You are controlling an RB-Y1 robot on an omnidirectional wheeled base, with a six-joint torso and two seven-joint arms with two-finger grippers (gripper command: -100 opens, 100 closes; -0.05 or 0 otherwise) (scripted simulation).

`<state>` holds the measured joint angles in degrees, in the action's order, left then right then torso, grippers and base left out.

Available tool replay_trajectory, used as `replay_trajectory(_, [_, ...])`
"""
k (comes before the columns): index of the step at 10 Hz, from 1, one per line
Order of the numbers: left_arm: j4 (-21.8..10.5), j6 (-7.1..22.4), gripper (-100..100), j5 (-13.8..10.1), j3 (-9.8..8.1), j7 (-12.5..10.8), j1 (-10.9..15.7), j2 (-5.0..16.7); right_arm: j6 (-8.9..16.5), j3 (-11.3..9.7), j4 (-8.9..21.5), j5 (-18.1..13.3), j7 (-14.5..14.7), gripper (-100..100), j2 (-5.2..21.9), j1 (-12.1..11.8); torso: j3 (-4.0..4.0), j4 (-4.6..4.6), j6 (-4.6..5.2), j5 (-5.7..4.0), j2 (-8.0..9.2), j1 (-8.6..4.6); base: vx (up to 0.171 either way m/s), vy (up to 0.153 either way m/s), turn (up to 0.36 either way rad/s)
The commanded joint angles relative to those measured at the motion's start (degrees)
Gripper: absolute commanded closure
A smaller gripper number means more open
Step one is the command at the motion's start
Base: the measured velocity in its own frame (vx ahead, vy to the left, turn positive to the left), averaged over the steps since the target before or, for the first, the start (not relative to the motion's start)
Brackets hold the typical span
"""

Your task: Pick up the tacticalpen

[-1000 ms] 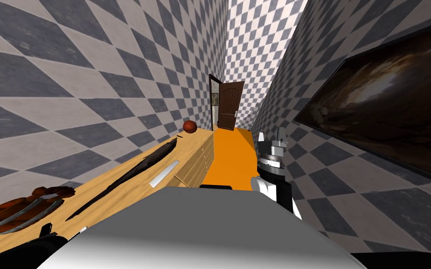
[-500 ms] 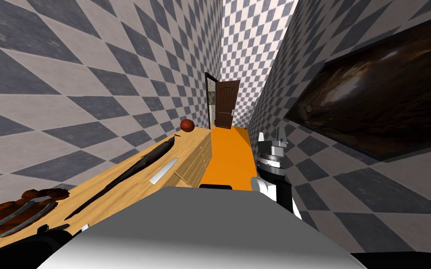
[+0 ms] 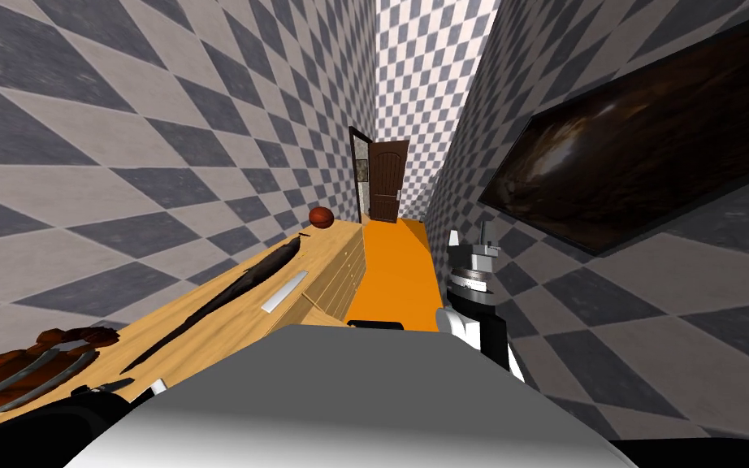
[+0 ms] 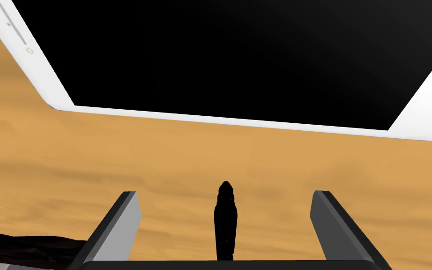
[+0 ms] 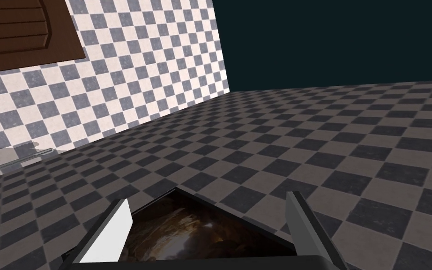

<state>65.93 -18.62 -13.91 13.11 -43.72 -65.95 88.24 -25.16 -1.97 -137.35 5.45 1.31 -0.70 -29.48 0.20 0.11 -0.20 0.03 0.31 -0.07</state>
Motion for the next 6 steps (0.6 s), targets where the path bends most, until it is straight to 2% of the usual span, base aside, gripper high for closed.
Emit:
replay_trajectory(1, [-0.82,0.48,-100,-0.68,2.86,-1.35,2.75,0.94,0.00,0.00,0.00,0.00,0.00,0,0.00,0.00,0.00,0.00,0.00,0.00,0.00,0.00,-0.102,-0.011,-0.070])
replay_trajectory(2, [-1.36,0.95,-100,-1.30,4.65,-2.42,4.57,1.79,0.00,0.00,0.00,0.00,0.00,0,0.00,0.00,0.02,0.01,0.01,0.01,0.04,0.03,-0.128,-0.007,-0.110])
replay_trajectory(3, [-1.36,0.95,-100,-1.30,5.47,-2.42,4.88,1.79,0.00,0.00,0.00,0.00,0.00,0,0.00,0.01,0.06,0.02,0.02,0.01,0.11,0.06,-0.089,-0.015,-0.064])
replay_trajectory(4, [-1.91,1.42,-100,-1.93,7.42,-3.49,7.02,2.64,0.00,0.00,0.00,0.00,0.00,0,0.00,0.00,0.03,0.01,-0.01,0.02,0.04,0.04,-0.078,-0.026,-0.091])
replay_trajectory(5, [-1.91,1.02,-100,-1.50,6.56,-2.91,6.21,2.17,0.00,0.00,0.00,0.00,0.00,0,0.00,0.00,0.00,0.00,0.00,0.03,0.00,0.03,-0.038,-0.010,-0.024])
replay_trajectory(6, [-2.02,1.02,100,-1.53,6.80,-3.15,6.42,2.24,0.00,0.00,0.00,0.00,0.00,0,0.00,-0.01,-0.06,-0.02,-0.04,0.03,-0.12,0.07,-0.006,-0.002,0.006])
